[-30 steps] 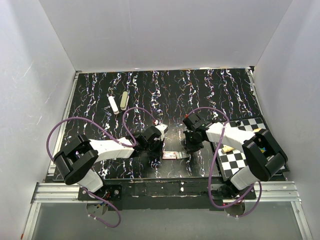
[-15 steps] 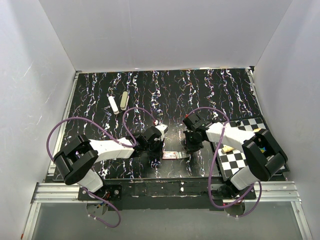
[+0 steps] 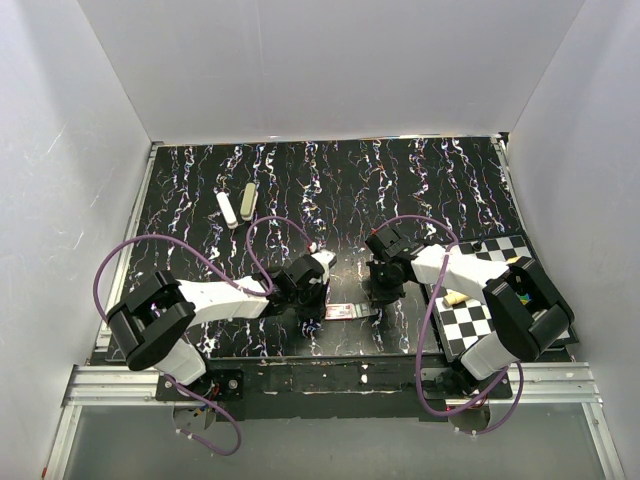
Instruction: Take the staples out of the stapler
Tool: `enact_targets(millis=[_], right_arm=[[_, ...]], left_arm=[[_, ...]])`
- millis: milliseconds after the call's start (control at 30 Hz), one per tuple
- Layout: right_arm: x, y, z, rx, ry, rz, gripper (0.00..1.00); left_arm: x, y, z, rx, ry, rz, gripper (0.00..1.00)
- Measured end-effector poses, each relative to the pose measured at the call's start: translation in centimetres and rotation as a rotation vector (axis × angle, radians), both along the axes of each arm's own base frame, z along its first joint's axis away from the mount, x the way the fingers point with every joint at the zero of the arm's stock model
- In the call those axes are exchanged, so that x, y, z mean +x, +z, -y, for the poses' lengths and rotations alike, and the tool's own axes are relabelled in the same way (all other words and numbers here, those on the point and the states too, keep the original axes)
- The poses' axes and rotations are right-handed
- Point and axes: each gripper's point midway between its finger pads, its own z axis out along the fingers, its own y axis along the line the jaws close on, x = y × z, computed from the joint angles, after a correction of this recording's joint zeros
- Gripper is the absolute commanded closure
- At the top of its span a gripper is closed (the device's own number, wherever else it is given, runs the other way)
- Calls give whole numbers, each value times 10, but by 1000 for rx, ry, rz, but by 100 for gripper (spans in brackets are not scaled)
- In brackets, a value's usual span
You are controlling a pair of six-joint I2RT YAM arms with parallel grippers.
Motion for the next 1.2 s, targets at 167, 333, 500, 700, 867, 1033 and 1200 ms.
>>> enact_targets(millis=[167,333,500,700,867,1033,1200], right_arm=[[0,0,-1,3,-17,-3,99],[2,1,-4,13,-36,-1,99],[1,1,-5,15,-41,1,99],[-3,1,-10,16,-21,1,99],[-4,2,-17,21,3,2,99],[-4,5,-26,28,36,13,99],[-3,7,-37,33,62,20,99]], left_arm=[[-6,0,0,4,-2,-13,100],[-12,0,-1,13,-1,-27,100],[-14,0,-3,18,8,-39,100],[-15,0,-3,21,10,-41,100],[-15,0,-3,22,9,-40,100],[-15,0,-3,24,7,-36,100],[-16,0,-3,25,7,-35,100]])
